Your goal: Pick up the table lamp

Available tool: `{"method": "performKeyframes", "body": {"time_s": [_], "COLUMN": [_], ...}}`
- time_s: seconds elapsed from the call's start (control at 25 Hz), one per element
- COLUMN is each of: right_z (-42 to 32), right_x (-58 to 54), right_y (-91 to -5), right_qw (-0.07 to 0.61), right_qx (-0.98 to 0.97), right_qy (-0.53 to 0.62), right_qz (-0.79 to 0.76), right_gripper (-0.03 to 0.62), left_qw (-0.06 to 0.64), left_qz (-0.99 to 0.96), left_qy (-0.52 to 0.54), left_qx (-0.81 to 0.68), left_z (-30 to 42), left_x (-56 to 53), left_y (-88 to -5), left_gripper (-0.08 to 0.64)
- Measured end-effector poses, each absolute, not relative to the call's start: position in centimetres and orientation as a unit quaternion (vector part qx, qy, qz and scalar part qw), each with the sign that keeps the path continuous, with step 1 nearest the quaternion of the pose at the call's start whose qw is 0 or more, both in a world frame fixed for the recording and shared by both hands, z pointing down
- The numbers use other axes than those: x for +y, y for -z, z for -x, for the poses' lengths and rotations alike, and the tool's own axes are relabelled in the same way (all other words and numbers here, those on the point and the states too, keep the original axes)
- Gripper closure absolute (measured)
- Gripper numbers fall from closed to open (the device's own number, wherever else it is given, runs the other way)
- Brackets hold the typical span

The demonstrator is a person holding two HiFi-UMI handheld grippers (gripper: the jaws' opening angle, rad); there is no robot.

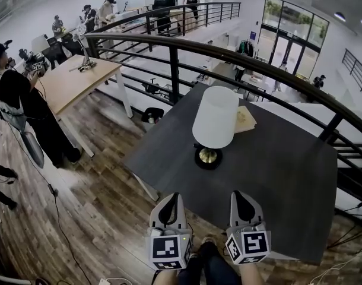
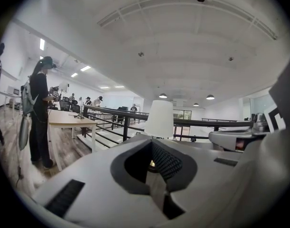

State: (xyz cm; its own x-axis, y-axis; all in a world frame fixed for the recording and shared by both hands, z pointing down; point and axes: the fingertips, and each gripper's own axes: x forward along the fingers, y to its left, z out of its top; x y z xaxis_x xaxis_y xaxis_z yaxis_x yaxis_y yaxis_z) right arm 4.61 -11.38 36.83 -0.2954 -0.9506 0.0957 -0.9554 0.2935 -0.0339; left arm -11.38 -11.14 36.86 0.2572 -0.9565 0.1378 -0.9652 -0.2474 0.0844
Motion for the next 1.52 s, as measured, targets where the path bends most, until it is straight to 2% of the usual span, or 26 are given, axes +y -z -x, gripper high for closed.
{"method": "performKeyframes", "body": {"time_s": [1.0,1.52], "right_z": [-4.1,-5.1], "right_x": [-23.2,-28.1], "right_y": [-39.4,-42.8], "right_qw": [0.044,0.068], "right_qx": [-0.839,-0.853], "right_qy": [-0.062,-0.079], "right_qz": [-0.539,-0.511], "right_gripper": [0.598,0.598], "left_qw": [0.102,0.156], "left_qz": [-0.756,-0.749], "left_qy": [-0.025,-0.003], "left_qx": [-0.646,-0.644], "left_z": [10.3,8.2], "left_x": [-21.1,-25.5], "left_y": [-38.3,-41.1], "left_gripper": [0.552,0.552]}}
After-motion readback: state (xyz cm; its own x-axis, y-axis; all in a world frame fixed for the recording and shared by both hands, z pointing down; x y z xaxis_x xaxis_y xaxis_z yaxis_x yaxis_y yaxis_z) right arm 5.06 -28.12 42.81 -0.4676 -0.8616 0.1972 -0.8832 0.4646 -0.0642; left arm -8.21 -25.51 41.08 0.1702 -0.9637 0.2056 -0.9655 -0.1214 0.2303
